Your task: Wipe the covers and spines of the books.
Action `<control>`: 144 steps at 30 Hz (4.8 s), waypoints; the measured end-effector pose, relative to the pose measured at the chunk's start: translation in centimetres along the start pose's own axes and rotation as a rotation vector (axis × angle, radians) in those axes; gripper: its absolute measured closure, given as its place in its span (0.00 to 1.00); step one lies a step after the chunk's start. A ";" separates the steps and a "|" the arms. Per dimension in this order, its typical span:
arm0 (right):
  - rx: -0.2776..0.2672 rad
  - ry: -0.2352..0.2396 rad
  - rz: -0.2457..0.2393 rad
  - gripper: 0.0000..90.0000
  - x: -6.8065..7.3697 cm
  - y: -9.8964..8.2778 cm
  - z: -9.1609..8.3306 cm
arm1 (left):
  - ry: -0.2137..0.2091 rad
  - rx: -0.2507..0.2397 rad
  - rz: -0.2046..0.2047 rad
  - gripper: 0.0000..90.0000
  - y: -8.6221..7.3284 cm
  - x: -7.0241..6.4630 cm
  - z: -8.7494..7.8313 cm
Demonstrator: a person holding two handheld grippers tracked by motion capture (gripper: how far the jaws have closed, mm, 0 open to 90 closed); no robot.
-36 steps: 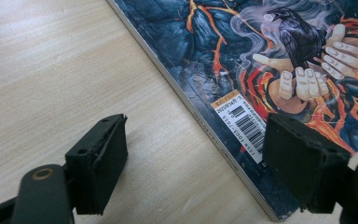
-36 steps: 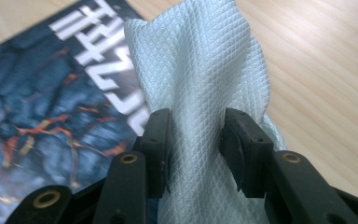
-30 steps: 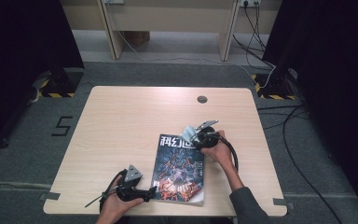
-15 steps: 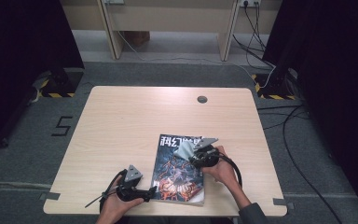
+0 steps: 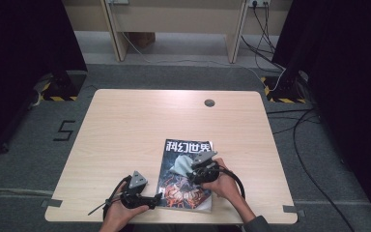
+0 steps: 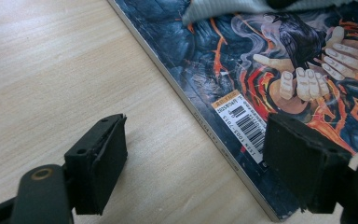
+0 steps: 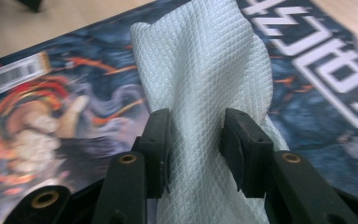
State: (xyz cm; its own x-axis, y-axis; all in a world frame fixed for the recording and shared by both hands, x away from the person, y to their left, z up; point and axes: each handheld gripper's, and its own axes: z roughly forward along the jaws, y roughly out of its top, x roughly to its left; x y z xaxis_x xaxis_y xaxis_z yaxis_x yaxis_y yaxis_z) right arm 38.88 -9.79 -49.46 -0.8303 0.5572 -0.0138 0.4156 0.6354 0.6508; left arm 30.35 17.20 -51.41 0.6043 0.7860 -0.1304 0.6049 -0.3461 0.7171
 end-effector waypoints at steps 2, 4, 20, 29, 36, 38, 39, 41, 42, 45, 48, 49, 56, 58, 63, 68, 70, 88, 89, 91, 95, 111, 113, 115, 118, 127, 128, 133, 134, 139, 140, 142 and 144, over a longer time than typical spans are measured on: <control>-0.004 -0.050 0.039 0.69 -1.3 -0.2 -0.1 | 0.000 0.000 0.000 0.23 0.0 0.0 0.0; -0.009 -0.080 0.057 0.69 -2.3 -0.4 -0.3 | -0.002 0.000 0.000 0.23 0.0 0.0 0.0; 0.018 0.018 -0.028 0.67 2.0 -1.7 -1.7 | -0.001 -0.001 0.000 0.23 0.0 0.0 0.0; 0.023 0.132 -0.080 0.66 4.8 -3.4 -3.3 | 0.000 -0.003 -0.001 0.23 0.0 0.0 0.0; 0.028 0.141 -0.088 0.69 6.0 -4.8 -4.6 | -0.002 0.002 0.001 0.23 0.0 0.0 0.0; 0.028 0.140 -0.100 0.71 6.3 -5.0 -4.8 | -0.002 0.003 0.004 0.23 0.0 0.0 0.0; 0.028 0.135 -0.096 0.72 6.4 -5.1 -4.9 | -0.001 0.002 0.002 0.23 0.0 0.0 0.0; 0.031 0.125 -0.097 0.77 6.3 -5.0 -4.9 | 0.000 -0.001 0.000 0.23 0.0 0.0 0.0; 0.036 0.122 -0.093 0.79 6.2 -4.9 -4.9 | 0.000 0.002 0.003 0.23 0.0 0.0 0.0; 0.034 0.121 -0.076 0.81 6.1 -4.9 -4.9 | 0.001 0.003 0.005 0.23 0.0 0.0 0.0; 0.028 0.139 -0.055 0.84 5.7 -4.8 -4.9 | -0.002 0.002 0.004 0.23 0.0 0.0 0.0; 0.026 0.143 -0.051 0.84 5.6 -4.8 -5.0 | -0.003 0.003 0.004 0.23 0.0 0.0 0.0; -0.047 0.100 0.002 0.85 4.1 -4.0 -6.5 | -0.002 0.002 0.002 0.23 0.0 0.0 0.0; -0.059 0.089 0.012 0.85 3.6 -3.8 -7.0 | -0.001 0.001 0.001 0.23 0.0 0.0 0.0; -0.108 0.044 0.047 0.86 1.9 -3.4 -8.3 | -0.001 0.003 0.005 0.22 0.0 0.1 0.0; -0.124 0.029 0.098 0.86 0.4 -3.5 -8.4 | -0.002 0.001 0.002 0.22 0.0 0.0 0.0; -0.121 0.019 0.104 0.86 -0.1 -3.5 -8.4 | -0.002 0.001 0.002 0.22 0.0 0.0 0.0; -0.125 -0.140 0.266 0.86 -6.9 -5.5 -9.2 | -0.002 0.002 0.002 0.22 0.0 0.0 0.0; -0.119 -0.160 0.273 0.85 -7.3 -5.7 -9.4 | -0.003 0.004 0.002 0.22 0.0 0.0 0.0; -0.110 -0.199 0.285 0.85 -7.9 -6.0 -9.6 | -0.004 0.005 0.003 0.22 0.1 0.1 0.0; -0.101 -0.234 0.311 0.85 -8.8 -6.7 -9.7 | -0.002 0.005 0.002 0.22 0.1 0.1 0.0; 0.029 -0.321 0.355 0.75 -10.5 -9.1 -8.4 | -0.001 0.006 0.005 0.22 0.1 0.1 0.0; 0.037 -0.323 0.364 0.68 -10.6 -9.1 -8.3 | -0.002 0.007 0.005 0.22 0.1 0.1 0.0; 0.052 -0.316 0.373 0.55 -10.5 -9.2 -8.2 | -0.002 0.007 0.006 0.22 0.1 0.1 0.0; 0.021 -0.365 0.396 0.37 -10.5 -9.0 -8.3 | -0.002 0.006 0.005 0.22 0.1 0.1 0.0; -0.072 -0.411 0.393 0.34 -9.4 -7.9 -9.3 | -0.002 0.007 0.004 0.22 0.1 0.1 0.0; -0.087 -0.407 0.385 0.39 -9.3 -7.8 -9.4 | -0.002 0.008 0.004 0.22 0.1 0.1 0.0; -0.061 -0.386 0.240 0.47 -9.0 -7.3 -9.7 | -0.003 0.008 0.004 0.22 0.1 0.1 0.0; -0.062 -0.380 0.241 0.46 -8.9 -7.2 -9.6 | -0.003 0.008 0.004 0.22 0.1 0.1 0.0; -0.098 -0.391 0.268 0.37 -7.7 -6.5 -9.2 | -0.003 0.008 0.004 0.22 0.1 0.1 0.0; -0.113 -0.394 0.273 0.33 -7.5 -6.3 -9.2 | -0.003 0.008 0.004 0.22 0.1 0.1 0.0; -0.138 -0.387 0.292 0.33 -7.2 -6.1 -9.0 | -0.002 0.008 0.004 0.22 0.1 0.1 0.0; -0.139 -0.372 0.294 0.34 -6.9 -5.9 -8.8 | -0.003 0.008 0.004 0.22 0.1 0.1 0.0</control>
State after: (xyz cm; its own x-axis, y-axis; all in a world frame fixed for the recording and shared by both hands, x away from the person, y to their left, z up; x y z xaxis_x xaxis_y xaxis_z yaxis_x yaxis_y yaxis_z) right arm 38.90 -22.11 -46.56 -0.4859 0.8714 -0.0681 0.5377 0.3594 0.7627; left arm 30.48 17.21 -51.36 0.6083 0.7832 -0.1290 0.6066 -0.3538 0.7120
